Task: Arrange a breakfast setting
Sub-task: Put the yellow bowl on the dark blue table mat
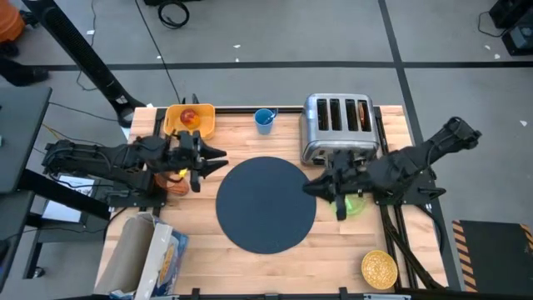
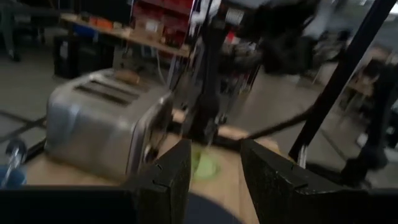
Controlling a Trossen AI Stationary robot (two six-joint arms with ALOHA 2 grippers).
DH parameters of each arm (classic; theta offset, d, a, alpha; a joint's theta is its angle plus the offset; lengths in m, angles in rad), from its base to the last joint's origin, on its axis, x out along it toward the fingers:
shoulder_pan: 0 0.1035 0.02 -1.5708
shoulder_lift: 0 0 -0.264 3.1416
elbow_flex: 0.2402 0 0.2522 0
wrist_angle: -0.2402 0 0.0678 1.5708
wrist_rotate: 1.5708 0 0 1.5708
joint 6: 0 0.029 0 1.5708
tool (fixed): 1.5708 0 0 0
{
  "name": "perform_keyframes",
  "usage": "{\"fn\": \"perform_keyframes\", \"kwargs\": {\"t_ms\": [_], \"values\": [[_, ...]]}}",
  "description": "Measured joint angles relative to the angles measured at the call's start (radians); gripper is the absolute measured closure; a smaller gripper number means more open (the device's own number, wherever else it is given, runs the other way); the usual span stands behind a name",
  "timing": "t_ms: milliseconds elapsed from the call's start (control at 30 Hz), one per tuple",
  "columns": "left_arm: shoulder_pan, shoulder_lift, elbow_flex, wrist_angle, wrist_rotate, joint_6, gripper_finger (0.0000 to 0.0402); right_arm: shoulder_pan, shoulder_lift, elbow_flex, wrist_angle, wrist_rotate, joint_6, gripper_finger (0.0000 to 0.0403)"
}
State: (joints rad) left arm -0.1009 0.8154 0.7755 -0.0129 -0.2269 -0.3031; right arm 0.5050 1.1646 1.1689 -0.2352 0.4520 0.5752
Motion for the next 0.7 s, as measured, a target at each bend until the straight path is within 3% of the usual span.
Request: {"fn": "perform_keyframes", "kwargs": {"t_ms": [167,367,533,700], "values": [[0.000,0.001,0.000,-0.073,0.051,0.000,0.0255,0.091,0.142,0.153,-0.238,-0.010,0.269,0.0360],[0.000,0.001,0.000,-0.091,0.075,0.001,0.0255,0.165,0.309,0.307,-0.511,-0.157,0.653,0.0390],[0.000,0.001,0.000,-0.091,0.075,0.001,0.0255,0.237,0.402,0.325,-0.676,-0.273,1.098,0.0391],[0.000,0.001,0.000,-0.091,0.075,0.002,0.0255,0.322,0.502,0.325,-0.731,-0.393,1.378,0.0360]]}}
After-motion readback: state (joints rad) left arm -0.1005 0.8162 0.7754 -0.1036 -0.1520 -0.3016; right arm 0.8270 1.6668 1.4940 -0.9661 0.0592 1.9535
